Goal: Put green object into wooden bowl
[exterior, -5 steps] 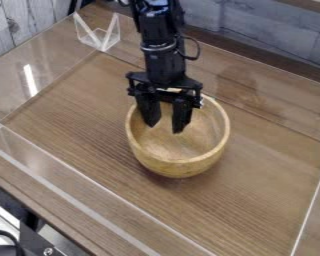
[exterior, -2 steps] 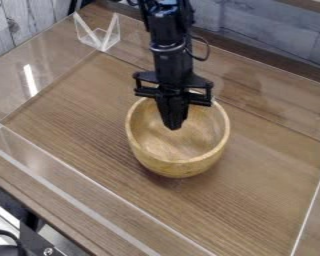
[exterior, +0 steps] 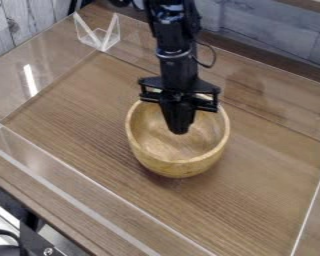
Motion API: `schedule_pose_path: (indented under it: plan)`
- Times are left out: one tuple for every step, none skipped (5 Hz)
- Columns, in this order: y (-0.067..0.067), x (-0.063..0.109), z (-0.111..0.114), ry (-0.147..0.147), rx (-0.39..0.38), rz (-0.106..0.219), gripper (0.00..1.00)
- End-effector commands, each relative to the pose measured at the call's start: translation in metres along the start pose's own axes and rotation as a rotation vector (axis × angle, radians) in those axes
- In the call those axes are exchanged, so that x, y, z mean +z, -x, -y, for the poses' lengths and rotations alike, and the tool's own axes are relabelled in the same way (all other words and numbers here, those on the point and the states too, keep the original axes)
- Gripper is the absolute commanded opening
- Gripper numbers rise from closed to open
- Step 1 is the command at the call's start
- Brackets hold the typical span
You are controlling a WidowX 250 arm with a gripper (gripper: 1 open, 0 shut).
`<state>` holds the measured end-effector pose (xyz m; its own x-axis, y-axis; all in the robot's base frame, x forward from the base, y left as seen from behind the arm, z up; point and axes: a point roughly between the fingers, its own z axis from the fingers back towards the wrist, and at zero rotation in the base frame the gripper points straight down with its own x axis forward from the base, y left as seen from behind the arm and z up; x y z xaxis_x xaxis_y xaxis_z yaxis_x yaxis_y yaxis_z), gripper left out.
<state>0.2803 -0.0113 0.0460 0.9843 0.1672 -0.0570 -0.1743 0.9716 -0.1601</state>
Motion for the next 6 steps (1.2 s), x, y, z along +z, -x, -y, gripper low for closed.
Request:
schedule_pose_path:
  plan:
    - [-0.007, 0.008, 0.009, 0.008, 0.091, 0.069, 1.0]
    - [-0.009, 0.002, 0.015, 0.01, 0.191, 0.086, 0.0]
    - [-0.01, -0.004, 0.01, 0.008, 0.153, 0.079, 0.0]
    - [-0.011, -0.007, 0.006, 0.009, 0.112, 0.074, 0.0]
    - [0.002, -0.001, 0.0, 0.005, 0.121, 0.073, 1.0]
    - [0.013, 0.013, -0.004, 0.011, 0.133, 0.078, 1.0]
